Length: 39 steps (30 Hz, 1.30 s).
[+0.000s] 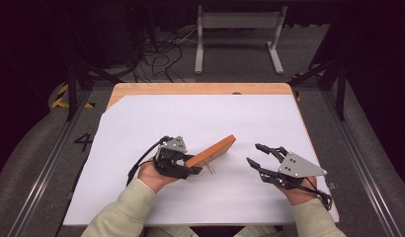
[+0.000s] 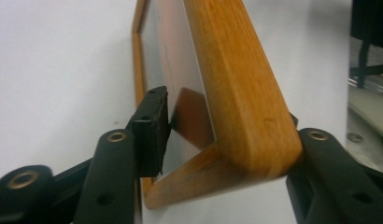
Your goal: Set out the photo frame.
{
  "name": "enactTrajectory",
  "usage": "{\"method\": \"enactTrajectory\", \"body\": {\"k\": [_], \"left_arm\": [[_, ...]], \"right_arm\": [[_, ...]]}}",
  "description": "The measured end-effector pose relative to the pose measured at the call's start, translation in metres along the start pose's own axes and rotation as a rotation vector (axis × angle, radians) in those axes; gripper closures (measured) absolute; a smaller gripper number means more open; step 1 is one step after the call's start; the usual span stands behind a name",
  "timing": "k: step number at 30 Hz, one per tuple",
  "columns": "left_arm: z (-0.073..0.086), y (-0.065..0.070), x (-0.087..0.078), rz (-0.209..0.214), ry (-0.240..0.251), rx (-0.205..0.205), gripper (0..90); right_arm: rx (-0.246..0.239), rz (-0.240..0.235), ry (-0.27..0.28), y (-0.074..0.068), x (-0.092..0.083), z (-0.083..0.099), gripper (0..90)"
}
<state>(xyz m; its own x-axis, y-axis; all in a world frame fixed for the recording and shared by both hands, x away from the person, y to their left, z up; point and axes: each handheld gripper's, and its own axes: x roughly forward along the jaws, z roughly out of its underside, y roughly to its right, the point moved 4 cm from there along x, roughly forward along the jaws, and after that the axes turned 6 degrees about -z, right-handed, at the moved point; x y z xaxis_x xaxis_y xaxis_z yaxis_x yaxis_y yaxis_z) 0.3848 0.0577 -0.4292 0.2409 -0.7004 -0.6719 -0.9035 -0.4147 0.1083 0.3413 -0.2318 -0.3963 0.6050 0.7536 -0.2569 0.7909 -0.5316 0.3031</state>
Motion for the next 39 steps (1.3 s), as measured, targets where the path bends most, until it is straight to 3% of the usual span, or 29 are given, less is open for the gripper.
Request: {"method": "enactTrajectory", "body": {"k": [8, 13, 17, 20, 22, 24, 26, 28, 29, 30, 31, 33, 35, 39], "left_arm": [[0.003, 0.008, 0.003, 0.016, -0.034, 0.017, 41.0], [0.001, 0.010, -0.004, 0.021, 0.004, 0.011, 31.0], [-0.002, 0.011, -0.018, 0.044, 0.078, 0.012, 25.5], [-0.005, 0.014, -0.035, 0.052, 0.140, 0.049, 29.4], [-0.006, 0.013, -0.047, 0.052, 0.185, 0.036, 33.9], [-0.004, 0.007, -0.059, 0.022, 0.227, 0.015, 39.7], [-0.002, 0.004, -0.067, -0.007, 0.264, 0.017, 53.2], [0.002, 0.001, -0.076, -0.054, 0.302, 0.047, 69.1], [0.002, 0.001, -0.076, -0.054, 0.302, 0.047, 74.3], [0.007, -0.004, -0.074, -0.114, 0.280, 0.039, 80.1], [0.007, -0.004, -0.074, -0.114, 0.280, 0.039, 85.5], [0.013, -0.011, -0.069, -0.165, 0.244, 0.012, 89.2], [0.019, -0.019, -0.060, -0.177, 0.213, -0.021, 89.7], [0.030, -0.030, -0.035, -0.199, 0.127, -0.035, 90.0]], "right_arm": [[0.008, 0.003, 0.006, 0.000, 0.000, 0.000, 48.1], [0.009, 0.004, 0.007, 0.001, -0.001, 0.000, 47.3], [0.011, 0.013, 0.010, 0.003, -0.003, 0.000, 45.0], [0.018, 0.019, 0.012, 0.006, -0.005, 0.000, 45.7], [0.020, 0.025, 0.007, 0.007, -0.006, 0.000, 50.6], [0.022, 0.031, -0.004, 0.008, -0.008, 0.002, 55.2], [0.034, 0.048, -0.030, 0.010, -0.010, 0.004, 61.6], [0.057, 0.063, -0.050, 0.012, -0.011, 0.006, 66.5], [0.075, 0.073, -0.065, 0.014, -0.011, 0.008, 68.7], [0.086, 0.083, -0.075, 0.016, -0.012, 0.009, 70.6], [0.086, 0.083, -0.075, 0.016, -0.012, 0.009, 70.6], [0.109, 0.107, -0.090, 0.018, -0.013, 0.010, 77.3], [0.109, 0.118, -0.099, 0.019, -0.014, 0.010, 80.7], [0.141, 0.138, -0.103, 0.022, -0.016, 0.008, 85.5]]}}
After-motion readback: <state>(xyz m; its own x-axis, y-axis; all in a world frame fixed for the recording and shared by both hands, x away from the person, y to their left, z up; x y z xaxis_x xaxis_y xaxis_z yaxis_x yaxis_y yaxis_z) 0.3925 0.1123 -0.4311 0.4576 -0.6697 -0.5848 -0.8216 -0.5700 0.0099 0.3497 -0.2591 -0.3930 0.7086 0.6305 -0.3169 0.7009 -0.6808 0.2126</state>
